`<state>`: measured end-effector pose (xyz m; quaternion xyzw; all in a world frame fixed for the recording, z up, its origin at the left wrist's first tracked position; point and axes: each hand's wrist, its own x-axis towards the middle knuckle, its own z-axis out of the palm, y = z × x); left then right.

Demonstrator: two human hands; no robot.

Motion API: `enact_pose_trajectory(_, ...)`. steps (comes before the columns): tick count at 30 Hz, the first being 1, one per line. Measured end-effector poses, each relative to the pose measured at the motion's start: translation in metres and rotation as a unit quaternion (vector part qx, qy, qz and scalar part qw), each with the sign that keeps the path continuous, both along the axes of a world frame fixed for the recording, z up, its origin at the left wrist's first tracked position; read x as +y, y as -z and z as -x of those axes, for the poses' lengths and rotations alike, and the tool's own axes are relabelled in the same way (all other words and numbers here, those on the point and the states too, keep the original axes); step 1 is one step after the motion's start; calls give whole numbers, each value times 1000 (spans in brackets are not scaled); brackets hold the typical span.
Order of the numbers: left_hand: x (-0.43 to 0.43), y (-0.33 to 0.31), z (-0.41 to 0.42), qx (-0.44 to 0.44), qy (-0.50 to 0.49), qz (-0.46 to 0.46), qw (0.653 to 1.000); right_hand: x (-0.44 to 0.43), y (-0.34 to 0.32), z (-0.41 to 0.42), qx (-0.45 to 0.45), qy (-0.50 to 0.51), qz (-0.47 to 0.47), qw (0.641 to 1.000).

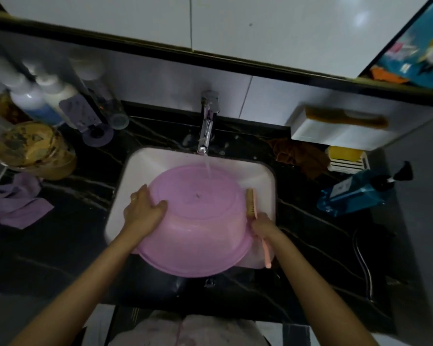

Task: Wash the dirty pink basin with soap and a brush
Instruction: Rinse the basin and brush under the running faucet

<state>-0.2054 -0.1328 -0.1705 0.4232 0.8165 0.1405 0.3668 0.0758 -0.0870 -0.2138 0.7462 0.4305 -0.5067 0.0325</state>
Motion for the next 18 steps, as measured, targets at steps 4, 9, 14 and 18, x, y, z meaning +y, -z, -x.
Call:
enact_pose_trajectory(4, -10, -7, 4, 7, 8, -3, 1000, -11, -2, -5, 47, 25, -62, 997)
enact_pose_trajectory(9, -16, -16, 26, -8, -34, -12, 999, -12, 1, -6, 78, 14, -83, 993)
enact_pose_trajectory(14, -16, -16, 44, -80, -67, -11, 994, -5, 12, -17, 80, -8, -65, 995)
enact_pose_trajectory(18, -7, -6, 49, -124, -23, -29, 992, -7, -5, -21, 73, 0, -52, 996)
